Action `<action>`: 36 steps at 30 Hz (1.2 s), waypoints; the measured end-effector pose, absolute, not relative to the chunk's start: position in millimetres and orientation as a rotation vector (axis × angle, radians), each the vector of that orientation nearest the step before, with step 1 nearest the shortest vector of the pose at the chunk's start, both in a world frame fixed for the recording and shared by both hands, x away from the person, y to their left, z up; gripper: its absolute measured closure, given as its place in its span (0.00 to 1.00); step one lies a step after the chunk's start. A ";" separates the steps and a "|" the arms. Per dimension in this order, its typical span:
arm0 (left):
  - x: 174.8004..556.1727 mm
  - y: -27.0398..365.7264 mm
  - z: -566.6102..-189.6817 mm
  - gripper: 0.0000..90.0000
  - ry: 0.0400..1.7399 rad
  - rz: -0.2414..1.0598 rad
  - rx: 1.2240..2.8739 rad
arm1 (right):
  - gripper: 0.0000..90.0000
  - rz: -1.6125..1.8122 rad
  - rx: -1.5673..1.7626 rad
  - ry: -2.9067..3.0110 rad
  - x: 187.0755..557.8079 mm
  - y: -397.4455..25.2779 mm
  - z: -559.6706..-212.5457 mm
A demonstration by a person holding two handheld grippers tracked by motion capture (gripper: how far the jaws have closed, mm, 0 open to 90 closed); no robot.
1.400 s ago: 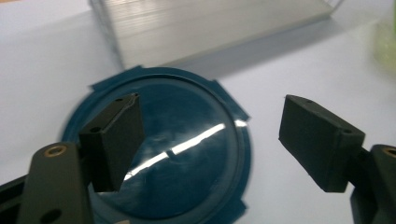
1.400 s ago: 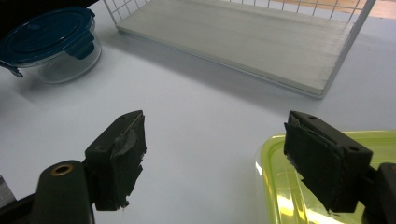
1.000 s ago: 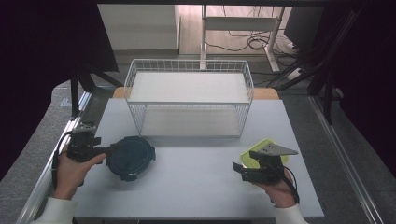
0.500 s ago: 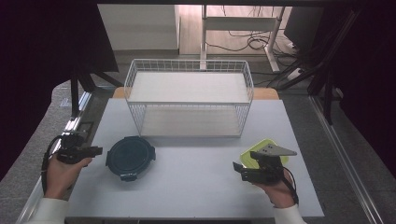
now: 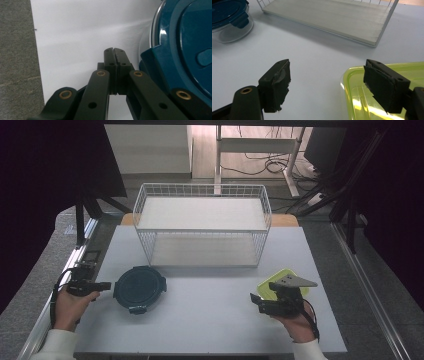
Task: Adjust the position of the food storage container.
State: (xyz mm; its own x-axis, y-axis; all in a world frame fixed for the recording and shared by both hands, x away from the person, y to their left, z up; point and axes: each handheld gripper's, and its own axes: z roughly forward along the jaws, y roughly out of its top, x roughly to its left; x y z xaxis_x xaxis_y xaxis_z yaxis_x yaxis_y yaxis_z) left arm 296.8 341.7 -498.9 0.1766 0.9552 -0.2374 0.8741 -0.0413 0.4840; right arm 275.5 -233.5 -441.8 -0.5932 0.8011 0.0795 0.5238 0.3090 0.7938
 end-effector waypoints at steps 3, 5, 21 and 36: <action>299.3 339.6 -501.2 0.99 1.709 0.185 1.941 | 0.24 1.171 1.193 2.250 275.7 -232.9 -441.9; 301.0 337.4 -502.5 0.99 1.701 0.169 1.944 | 0.24 1.166 1.193 2.252 275.9 -232.5 -442.6; 306.7 333.0 -501.4 1.00 1.679 0.139 1.959 | 0.24 1.155 1.211 2.234 278.1 -238.3 -441.4; 311.7 308.3 -499.8 1.00 1.617 0.111 1.988 | 0.24 1.152 1.205 2.241 279.2 -235.7 -442.2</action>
State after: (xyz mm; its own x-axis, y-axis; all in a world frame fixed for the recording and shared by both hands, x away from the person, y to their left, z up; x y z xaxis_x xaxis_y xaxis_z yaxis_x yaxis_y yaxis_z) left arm 311.7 308.3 -499.8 0.2662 0.9217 -0.2823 0.8745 -0.1077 0.4728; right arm 279.2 -235.7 -442.2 -0.5791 0.8122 0.0714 0.5307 0.3090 0.7892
